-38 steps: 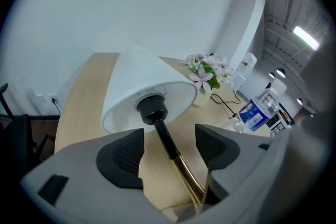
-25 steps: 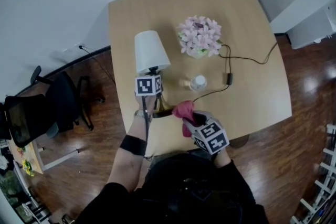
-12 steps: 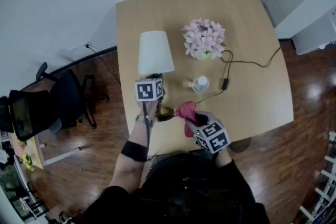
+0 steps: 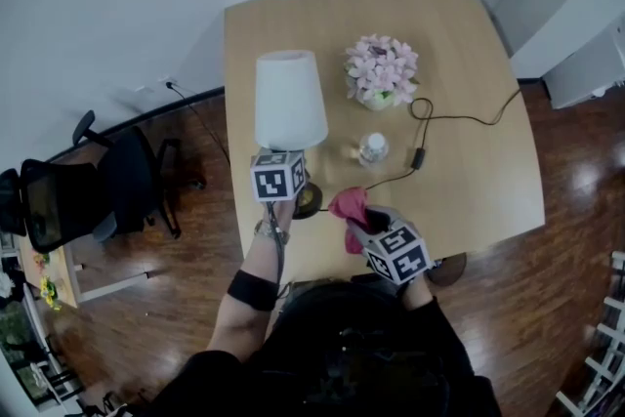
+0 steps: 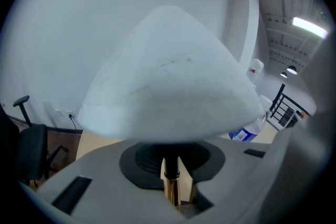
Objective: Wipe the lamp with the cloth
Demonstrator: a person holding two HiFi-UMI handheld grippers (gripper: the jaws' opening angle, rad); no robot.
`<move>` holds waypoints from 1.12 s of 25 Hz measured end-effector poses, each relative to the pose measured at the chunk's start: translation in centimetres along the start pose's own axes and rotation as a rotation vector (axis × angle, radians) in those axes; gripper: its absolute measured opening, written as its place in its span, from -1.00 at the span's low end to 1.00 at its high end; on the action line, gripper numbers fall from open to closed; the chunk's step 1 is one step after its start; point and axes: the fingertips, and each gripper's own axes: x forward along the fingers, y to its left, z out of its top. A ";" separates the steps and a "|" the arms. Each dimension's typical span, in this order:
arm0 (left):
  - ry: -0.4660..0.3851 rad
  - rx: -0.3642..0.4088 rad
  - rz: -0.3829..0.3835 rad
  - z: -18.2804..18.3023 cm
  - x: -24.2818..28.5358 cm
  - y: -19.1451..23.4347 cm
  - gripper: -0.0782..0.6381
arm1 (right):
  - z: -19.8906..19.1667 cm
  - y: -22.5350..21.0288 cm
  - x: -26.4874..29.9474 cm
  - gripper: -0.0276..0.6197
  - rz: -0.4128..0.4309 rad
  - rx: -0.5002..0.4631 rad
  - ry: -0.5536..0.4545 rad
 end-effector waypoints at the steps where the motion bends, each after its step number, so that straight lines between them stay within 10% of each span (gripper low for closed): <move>1: -0.011 0.001 0.005 0.1 -0.3 -0.1 -0.57 | -0.1 0.0 -0.2 -0.52 0.001 -0.001 -0.002; 18: -0.242 0.015 0.123 1.8 -2.8 -1.4 -0.57 | -1.2 -0.4 -1.6 -0.52 0.015 -0.056 0.007; 28: -0.222 0.010 0.138 -0.9 -3.9 -2.3 -0.56 | -2.2 -0.2 -0.9 -0.52 0.056 -0.084 0.033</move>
